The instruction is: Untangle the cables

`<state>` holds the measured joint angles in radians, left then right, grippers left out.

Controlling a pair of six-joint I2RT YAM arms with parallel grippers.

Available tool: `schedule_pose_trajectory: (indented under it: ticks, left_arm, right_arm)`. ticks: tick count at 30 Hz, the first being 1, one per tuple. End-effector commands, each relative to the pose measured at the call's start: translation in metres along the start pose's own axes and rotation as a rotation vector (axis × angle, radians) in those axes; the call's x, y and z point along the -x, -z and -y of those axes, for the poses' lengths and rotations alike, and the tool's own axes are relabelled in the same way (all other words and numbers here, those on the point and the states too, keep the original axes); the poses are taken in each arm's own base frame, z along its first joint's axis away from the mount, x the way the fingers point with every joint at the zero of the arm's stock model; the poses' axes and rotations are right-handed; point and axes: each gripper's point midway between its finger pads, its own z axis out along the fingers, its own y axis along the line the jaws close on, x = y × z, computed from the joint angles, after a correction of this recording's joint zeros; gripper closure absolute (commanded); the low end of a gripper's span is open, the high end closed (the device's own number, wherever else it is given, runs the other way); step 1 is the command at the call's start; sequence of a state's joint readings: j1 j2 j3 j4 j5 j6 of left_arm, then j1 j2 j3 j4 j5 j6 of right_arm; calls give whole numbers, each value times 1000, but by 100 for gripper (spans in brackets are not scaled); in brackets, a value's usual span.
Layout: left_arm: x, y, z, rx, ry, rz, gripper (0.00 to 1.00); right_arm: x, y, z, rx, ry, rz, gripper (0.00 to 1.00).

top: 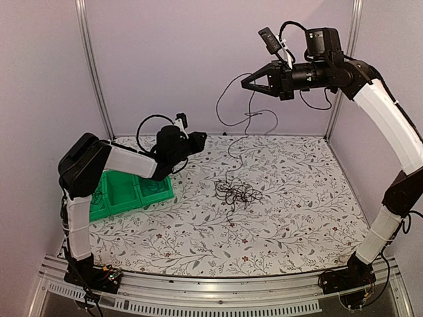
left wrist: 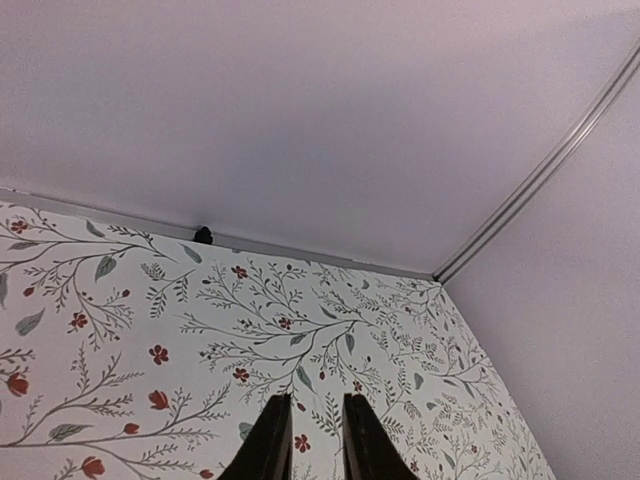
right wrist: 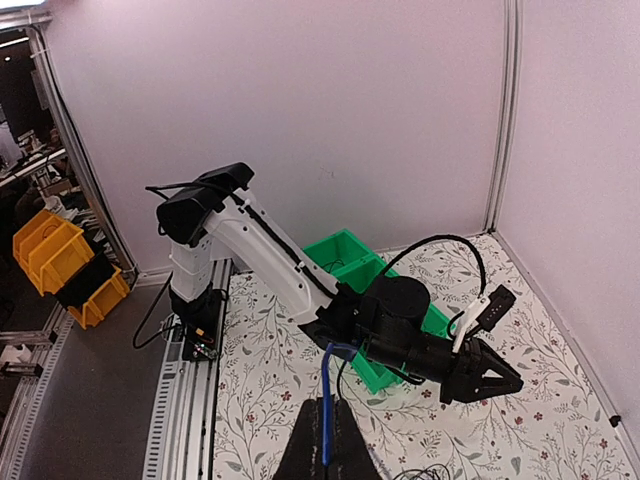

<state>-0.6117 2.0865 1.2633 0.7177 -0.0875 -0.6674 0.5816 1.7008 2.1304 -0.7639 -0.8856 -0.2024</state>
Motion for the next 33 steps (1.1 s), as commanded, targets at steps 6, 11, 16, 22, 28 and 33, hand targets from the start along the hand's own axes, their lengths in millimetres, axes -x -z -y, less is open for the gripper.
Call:
schedule_pose_trajectory:
  ticks: [6, 11, 16, 22, 28, 33]
  left_arm:
    - [-3, 4, -10, -50, 30, -37, 85]
    - [11, 37, 20, -144, -32, -66, 75]
    - [28, 84, 68, -229, -206, -72, 60]
    - [32, 121, 106, -351, -339, -113, 56]
    - [2, 120, 146, -511, -533, -212, 55]
    - [-19, 116, 185, -648, -611, -242, 53]
  right_arm:
    - [31, 25, -18, -48, 63, 41, 100]
    - [17, 20, -3, -93, 47, 10, 100]
    - [7, 16, 7, -118, 36, 2, 100]
    - [-9, 6, 15, -106, 27, -39, 100]
    - [-15, 2, 16, -89, 31, -49, 100]
    - [-17, 2, 15, -88, 30, -53, 100]
